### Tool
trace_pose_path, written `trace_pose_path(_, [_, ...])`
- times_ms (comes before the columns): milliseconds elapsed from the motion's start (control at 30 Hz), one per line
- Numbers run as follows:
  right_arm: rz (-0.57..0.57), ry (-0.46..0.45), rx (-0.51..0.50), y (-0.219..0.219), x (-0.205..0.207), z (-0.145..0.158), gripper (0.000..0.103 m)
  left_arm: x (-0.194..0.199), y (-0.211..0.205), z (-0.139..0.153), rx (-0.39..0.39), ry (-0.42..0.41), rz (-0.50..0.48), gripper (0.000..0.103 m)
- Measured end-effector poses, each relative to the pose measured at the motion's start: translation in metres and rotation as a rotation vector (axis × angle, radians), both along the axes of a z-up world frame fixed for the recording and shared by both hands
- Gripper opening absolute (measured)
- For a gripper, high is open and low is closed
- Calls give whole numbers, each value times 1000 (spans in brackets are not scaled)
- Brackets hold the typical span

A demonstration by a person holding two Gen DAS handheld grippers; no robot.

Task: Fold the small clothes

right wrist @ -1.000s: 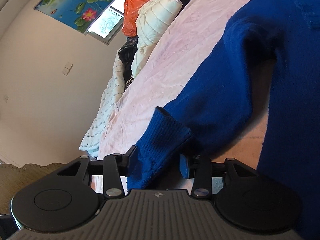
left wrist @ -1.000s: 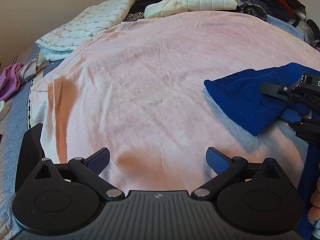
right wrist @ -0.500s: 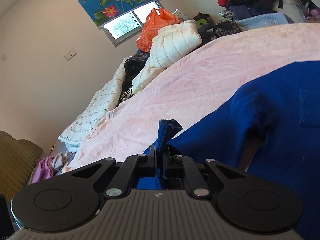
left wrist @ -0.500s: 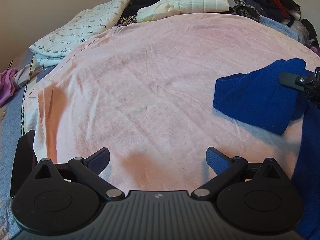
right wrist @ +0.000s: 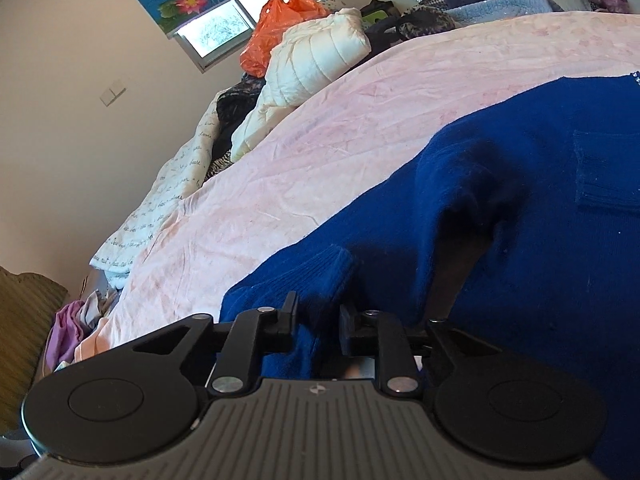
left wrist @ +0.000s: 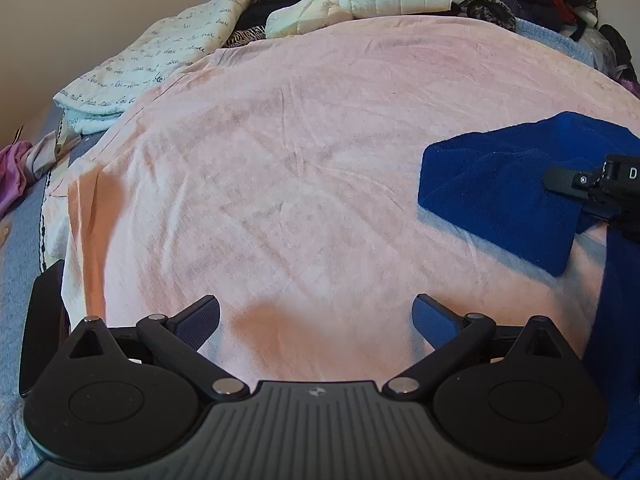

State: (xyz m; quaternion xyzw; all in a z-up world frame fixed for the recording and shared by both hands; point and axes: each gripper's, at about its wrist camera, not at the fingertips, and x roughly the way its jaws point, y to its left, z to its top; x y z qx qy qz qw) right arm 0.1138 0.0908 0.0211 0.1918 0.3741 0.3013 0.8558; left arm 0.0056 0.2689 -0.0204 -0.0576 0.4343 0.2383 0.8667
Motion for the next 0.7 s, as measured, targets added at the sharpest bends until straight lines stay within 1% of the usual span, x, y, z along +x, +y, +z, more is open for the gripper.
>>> trace_pose_path(100, [-32,58,68,-7,15,-8,27,3,-3,-2,7,10,1,103])
trace_pose_path(133, [-26,82,97,-9,20,-12,27,4,-4,-2,10,12,-1,103])
trace_pose_path(200, [4,113,123,-8,26,-16,27,7,-8,-2,19,18,-6,103])
trace_pose_path(233, [24,116,123,-6,28,-16,22,9,-10,-1,23,20,-11,103])
trace_pose_path(300, [46,103,117,-5,27,-10,15,12,-14,1,34,23,-16,103])
trace_pose_path(333, [49,91,123,-6,28,-4,14,15,-16,2,39,23,-19,103])
trace_pose_path(433, [58,51,137,-11,32,16,13,23,-21,9,46,17,-26,103])
trace_pose_path(567, [55,-12,116,-23,41,45,13,36,-37,22,60,-9,-58,103])
trace_pose_path(700, [16,-67,108,-46,53,68,13,51,-55,33,74,-32,-100,103])
